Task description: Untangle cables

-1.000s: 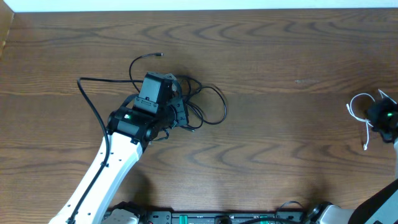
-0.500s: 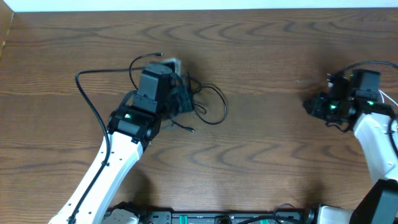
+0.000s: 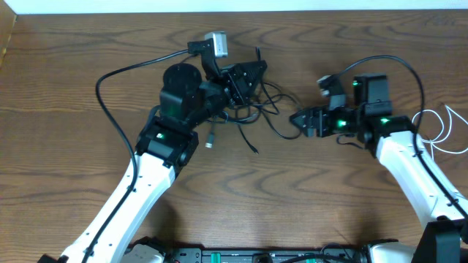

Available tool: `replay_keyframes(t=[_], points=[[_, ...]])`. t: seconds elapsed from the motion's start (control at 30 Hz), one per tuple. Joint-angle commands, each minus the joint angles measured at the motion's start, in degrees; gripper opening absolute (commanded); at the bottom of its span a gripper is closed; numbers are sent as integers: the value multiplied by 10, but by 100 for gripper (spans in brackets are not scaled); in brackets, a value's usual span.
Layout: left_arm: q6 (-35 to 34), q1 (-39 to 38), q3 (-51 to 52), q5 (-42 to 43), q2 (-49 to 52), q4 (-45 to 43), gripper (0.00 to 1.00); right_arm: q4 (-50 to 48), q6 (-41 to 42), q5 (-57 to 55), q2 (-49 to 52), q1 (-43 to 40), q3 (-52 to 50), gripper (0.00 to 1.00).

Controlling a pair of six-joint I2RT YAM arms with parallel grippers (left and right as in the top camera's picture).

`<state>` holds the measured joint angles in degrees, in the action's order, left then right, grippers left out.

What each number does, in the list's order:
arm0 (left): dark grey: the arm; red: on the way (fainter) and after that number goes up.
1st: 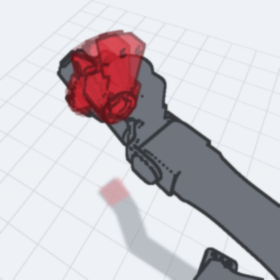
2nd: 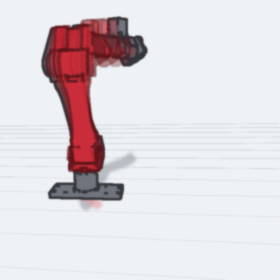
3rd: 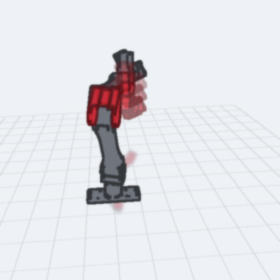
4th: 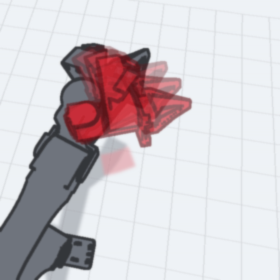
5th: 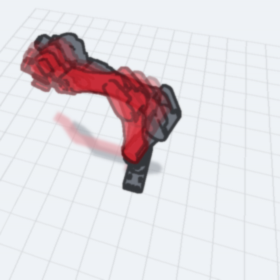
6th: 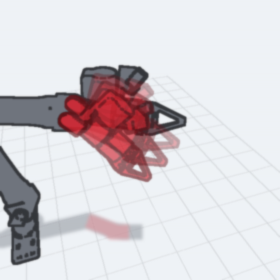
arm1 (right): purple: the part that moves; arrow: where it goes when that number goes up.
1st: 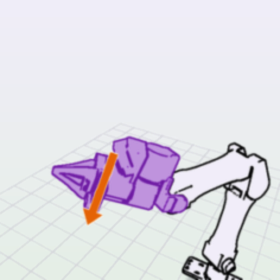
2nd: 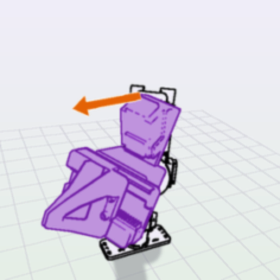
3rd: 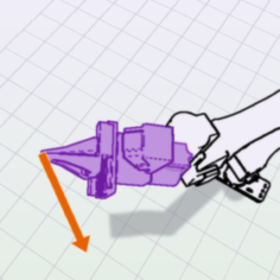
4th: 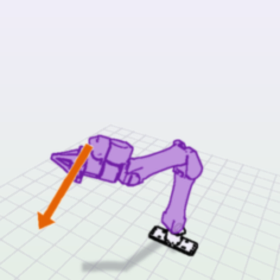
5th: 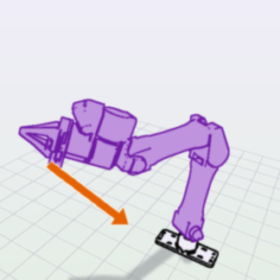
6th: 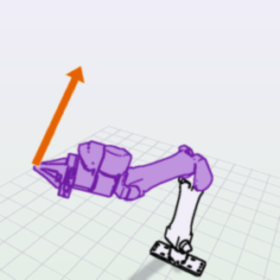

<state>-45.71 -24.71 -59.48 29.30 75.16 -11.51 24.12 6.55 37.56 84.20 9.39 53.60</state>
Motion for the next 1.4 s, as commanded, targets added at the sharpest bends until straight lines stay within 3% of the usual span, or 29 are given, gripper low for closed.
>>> replay_keyframes(t=[0.0, 0.47, 0.57, 0.63, 0.67, 0.73, 0.77, 0.83, 0.97, 1.03, 1.17, 1.3, 1.37], points=[[-14, 0, -5, 11, 29, 15, 7, -8, -37, 19, -2, 35, 3, 79], [-33, -26, -5, 49, 59, 15, 7, -81, -32, -7, -2, 71, 3, 82], [-44, -38, -5, 67, 59, 15, 7, -120, 18, -55, -2, 73, 3, 81], [-46, -46, -5, 77, 59, 10, 7, -143, 54, -95, -2, 73, 3, 65], [-46, -51, -5, 80, 59, 5, 8, -154, 76, -120, -2, 73, 3, 44], [-45, -58, -5, 92, 58, -12, 8, -160, 96, -147, -2, 73, 3, 11], [-45, -59, -5, 92, 58, -13, 8, -160, 103, -160, -2, 73, 3, 1], [-12, -58, -5, 90, 59, -8, 26, -155, 108, -197, -2, 70, 3, 1], [92, -57, -5, 38, 59, 94, 32, -117, 108, -308, -9, 43, 4, 1], [157, -57, -5, -47, 59, 202, 39, -83, 120, -352, -18, 13, 4, 1], [207, -53, -5, -186, 59, 309, 53, -4, 177, -421, -28, -53, 4, 1], [217, -35, -5, -214, 59, 337, 63, 10, 171, -329, -28, -94, 4, 1], [222, -22, -5, -223, 59, 349, 64, 0, 125, -225, -28, -93, 4, 11]])
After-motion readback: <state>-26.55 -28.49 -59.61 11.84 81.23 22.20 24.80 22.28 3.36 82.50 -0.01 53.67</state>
